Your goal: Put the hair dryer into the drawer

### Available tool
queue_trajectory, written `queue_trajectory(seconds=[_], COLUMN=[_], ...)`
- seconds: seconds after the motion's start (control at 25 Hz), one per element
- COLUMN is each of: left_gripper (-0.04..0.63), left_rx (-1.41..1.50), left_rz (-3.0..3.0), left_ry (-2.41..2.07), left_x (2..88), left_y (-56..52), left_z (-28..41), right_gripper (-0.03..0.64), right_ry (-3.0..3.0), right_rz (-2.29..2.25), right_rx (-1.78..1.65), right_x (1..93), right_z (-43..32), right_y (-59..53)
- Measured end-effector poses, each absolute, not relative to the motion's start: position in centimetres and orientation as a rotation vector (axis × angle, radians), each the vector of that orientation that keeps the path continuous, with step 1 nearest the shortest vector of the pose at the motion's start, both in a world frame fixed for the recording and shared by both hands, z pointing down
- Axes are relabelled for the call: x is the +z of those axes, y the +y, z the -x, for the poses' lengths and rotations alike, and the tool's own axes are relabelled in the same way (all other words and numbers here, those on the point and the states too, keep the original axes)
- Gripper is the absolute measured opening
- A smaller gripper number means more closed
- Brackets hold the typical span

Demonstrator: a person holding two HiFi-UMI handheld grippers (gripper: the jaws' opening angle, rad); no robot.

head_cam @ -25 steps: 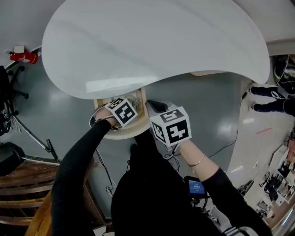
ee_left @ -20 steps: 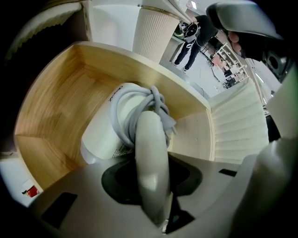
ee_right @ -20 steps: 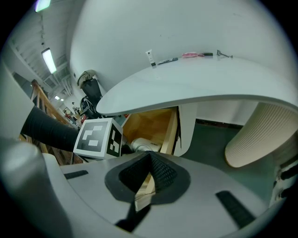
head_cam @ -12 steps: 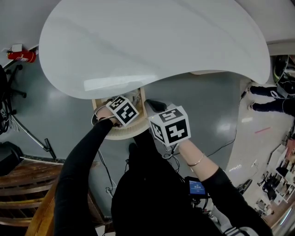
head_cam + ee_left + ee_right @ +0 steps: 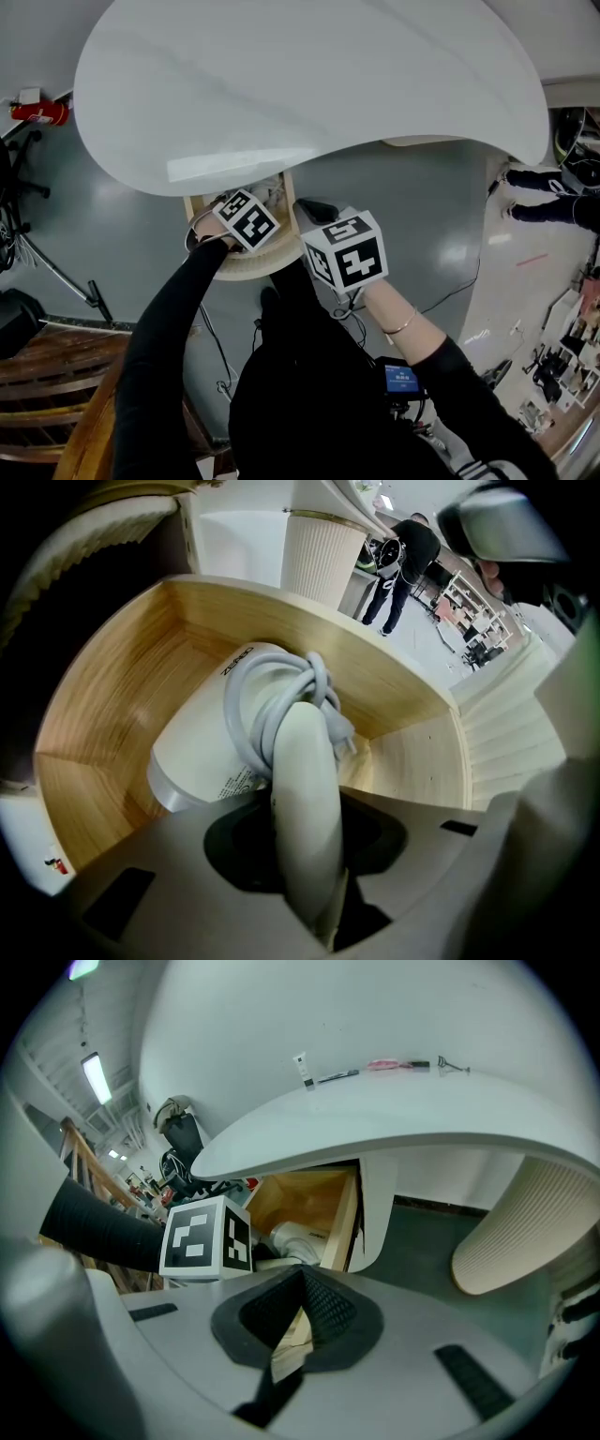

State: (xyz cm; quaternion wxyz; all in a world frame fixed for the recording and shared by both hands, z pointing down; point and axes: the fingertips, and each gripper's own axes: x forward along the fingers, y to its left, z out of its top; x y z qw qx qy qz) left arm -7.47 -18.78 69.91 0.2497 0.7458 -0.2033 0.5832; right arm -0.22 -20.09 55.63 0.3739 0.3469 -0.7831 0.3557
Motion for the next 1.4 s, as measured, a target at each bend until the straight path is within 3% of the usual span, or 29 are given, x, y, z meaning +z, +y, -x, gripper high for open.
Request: queue_trajectory(seconds=[0.36,0.56,0.96,1.4], left_gripper=[0.133,0.180,0.193,0.198], left_rx=[1.612,1.608,1.670,1.531], left_rz=[-2.020,-2.007,-2.007,-2.078], left_ry=[-0.549,-0.541,-0.673,-0.782], left_x=[70.1,70.2,69.2,65.1], left_y=[-18.7,-18.3,-19.4,-20.5], left_z=[7.3,7.2,7.3,6.7], right_gripper=[0.002,0.002,0.002,0.002], right_ry=[-2.001,-2.000,-2.006,-2.028], right_rz=[-0.883,-0.884,-0.890,-0.897], right_rx=[0.907,0.896,0.893,0.871], right_x=[55.7,55.6,55.3,54.3], right_z=[0.6,0.8,0.9,0.8], right_y=[-19.8,-19.7,-19.7,-19.6])
